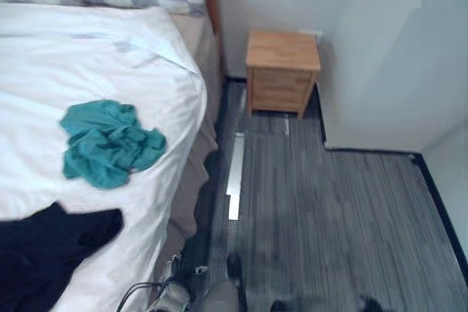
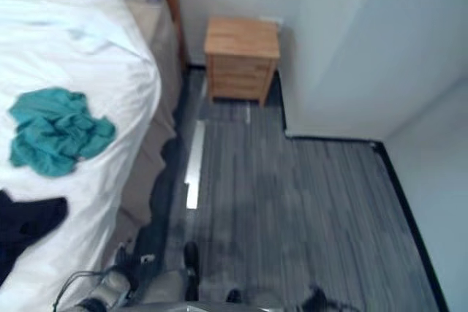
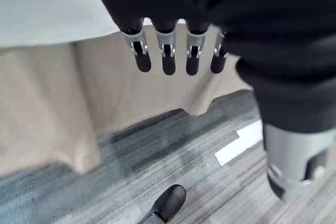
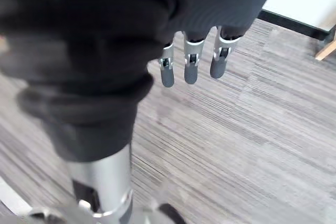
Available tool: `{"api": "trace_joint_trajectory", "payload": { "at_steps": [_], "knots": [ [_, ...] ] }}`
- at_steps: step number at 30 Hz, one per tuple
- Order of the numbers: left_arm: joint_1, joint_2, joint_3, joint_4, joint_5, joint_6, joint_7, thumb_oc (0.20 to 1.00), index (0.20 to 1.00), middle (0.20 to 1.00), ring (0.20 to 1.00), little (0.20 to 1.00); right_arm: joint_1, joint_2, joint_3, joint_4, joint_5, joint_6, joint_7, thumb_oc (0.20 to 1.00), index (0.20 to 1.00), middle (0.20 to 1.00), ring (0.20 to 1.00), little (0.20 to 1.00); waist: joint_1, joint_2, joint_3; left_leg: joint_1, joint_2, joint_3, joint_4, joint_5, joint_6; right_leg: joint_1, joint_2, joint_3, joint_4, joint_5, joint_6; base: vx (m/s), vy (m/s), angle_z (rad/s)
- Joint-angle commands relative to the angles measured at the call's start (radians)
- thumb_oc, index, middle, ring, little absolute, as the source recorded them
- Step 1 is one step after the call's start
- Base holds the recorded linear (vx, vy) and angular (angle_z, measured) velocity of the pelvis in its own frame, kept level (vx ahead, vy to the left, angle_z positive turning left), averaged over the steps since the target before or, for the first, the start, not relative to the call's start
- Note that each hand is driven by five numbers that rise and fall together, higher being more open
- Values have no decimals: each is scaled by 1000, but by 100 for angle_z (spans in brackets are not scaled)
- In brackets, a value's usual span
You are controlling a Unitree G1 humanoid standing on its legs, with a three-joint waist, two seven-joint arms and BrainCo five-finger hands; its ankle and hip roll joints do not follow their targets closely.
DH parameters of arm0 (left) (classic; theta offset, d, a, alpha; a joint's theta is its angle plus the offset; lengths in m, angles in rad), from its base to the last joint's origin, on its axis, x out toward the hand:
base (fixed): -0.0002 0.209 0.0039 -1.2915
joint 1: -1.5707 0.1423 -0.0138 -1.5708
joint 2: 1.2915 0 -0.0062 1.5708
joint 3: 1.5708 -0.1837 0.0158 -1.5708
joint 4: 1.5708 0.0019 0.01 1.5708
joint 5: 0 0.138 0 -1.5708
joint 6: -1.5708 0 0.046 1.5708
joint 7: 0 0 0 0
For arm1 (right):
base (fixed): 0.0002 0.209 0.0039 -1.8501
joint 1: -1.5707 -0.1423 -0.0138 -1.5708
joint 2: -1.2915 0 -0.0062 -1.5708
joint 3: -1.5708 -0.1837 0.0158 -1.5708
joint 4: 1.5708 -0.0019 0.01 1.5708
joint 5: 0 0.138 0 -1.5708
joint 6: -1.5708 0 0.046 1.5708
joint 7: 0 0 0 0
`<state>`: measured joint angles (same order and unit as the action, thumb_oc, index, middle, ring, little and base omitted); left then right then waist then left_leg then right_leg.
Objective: Tidy up the quilt and then pick up the clothes from the bed and put them into the laundry hamper.
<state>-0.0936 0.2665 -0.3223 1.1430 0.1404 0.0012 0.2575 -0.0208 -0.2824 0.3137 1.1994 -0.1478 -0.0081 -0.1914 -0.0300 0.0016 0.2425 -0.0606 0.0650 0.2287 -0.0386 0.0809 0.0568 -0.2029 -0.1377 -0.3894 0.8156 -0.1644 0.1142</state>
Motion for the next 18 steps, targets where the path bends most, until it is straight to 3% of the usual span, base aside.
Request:
{"api": "trace_joint_trajectory", "payload": {
  "at_steps": [1,4,6,7,8,10,11,12,13,14,15,16,17,18],
  "knots": [
    [-56,38,-9,-31,76,-24,7,1000,1000,1000,1000,1000,-85,-15,-55,-30,42,-16,0,1000,1000,1000,1000,1000,-3,32,62,209,43,39,-31,-182,-90,27,-25,23,-341,30,59,499,-10,32],
    [-70,29,-21,-32,127,-31,2,1000,1000,1000,1000,1000,-79,-2,-48,-34,58,-13,10,1000,1000,1000,1000,1000,-36,31,51,271,36,19,-44,-234,-111,6,-12,110,-734,88,57,593,-122,37],
    [-72,27,-24,-31,138,-32,6,1000,1000,1000,1000,1000,-77,5,-48,-32,63,-9,11,1000,1000,1000,1000,1000,-45,32,49,289,38,16,-42,-250,-115,-9,-20,148,-786,112,66,441,-100,44],
    [-66,22,-31,-7,152,-37,2,1000,1000,1000,1000,1000,-66,15,-36,-28,55,-3,18,1000,1000,1000,1000,1000,-45,17,41,338,33,17,-10,-314,-125,-7,-34,145,-799,133,68,365,-85,30],
    [-66,22,-31,-6,152,-37,3,1000,1000,1000,1000,1000,-66,15,-36,-28,55,-3,18,1000,1000,1000,1000,1000,-45,18,42,339,34,16,-7,-316,-125,-4,-33,144,-800,133,68,712,-169,21],
    [-46,19,-1,-10,119,-42,3,1000,1000,1000,1000,1000,-58,0,-32,-18,46,-13,15,1000,1000,1000,1000,1000,-30,15,40,239,100,-17,394,-215,-160,81,-4,134,-816,162,20,469,-191,15],
    [-46,20,-1,-11,119,-42,3,1000,1000,1000,1000,1000,-59,1,-32,-18,46,-13,15,1000,1000,1000,1000,1000,-32,13,37,233,99,-20,397,-214,-160,78,-6,131,-817,164,20,187,-284,40],
    [-47,24,2,-46,85,-46,10,1000,1000,1000,1000,1000,-79,-18,-26,-14,41,-12,3,1000,1000,1000,1000,1000,14,-8,79,64,122,-52,657,-175,-148,160,-5,96,-858,152,-18,267,-229,48],
    [-57,20,8,-71,61,-49,21,1000,1000,1000,1000,1000,-90,-29,-10,-18,30,-10,1,1000,1000,1000,1000,1000,41,-24,85,-7,148,6,596,-208,-138,224,-13,62,-899,128,-20,628,-87,65],
    [-27,14,11,-87,76,-50,17,1000,1000,1000,1000,1000,-87,-41,6,-19,5,-14,1,1000,1000,1000,1000,1000,68,-11,58,-17,108,123,288,-195,-129,277,-12,19,-902,94,2,558,87,63],
    [-26,14,11,-88,76,-49,17,1000,1000,1000,1000,1000,-86,-41,7,-19,5,-14,1,1000,1000,1000,1000,1000,68,-12,58,-14,105,123,282,-191,-129,278,-14,19,-902,93,2,590,196,111],
    [-14,20,15,-79,89,-43,9,1000,1000,1000,1000,1000,-88,-49,10,-22,-16,-13,-5,1000,1000,1000,1000,1000,74,1,42,-22,99,209,204,-169,-137,317,14,-4,-885,37,-3,318,71,92],
    [-15,24,15,-73,90,-38,6,1000,1000,1000,1000,1000,-93,-47,13,-24,-18,-10,-7,1000,1000,1000,1000,1000,71,-5,41,-28,131,274,211,-154,-141,325,21,-23,-850,11,-12,409,118,65],
    [-13,26,20,-64,81,-33,4,1000,1000,1000,1000,1000,-93,-39,23,-25,-29,-4,-2,1000,1000,1000,1000,1000,76,-7,31,1,112,277,170,-164,-125,320,28,-33,-803,6,-11,179,68,6]
  ]
}}
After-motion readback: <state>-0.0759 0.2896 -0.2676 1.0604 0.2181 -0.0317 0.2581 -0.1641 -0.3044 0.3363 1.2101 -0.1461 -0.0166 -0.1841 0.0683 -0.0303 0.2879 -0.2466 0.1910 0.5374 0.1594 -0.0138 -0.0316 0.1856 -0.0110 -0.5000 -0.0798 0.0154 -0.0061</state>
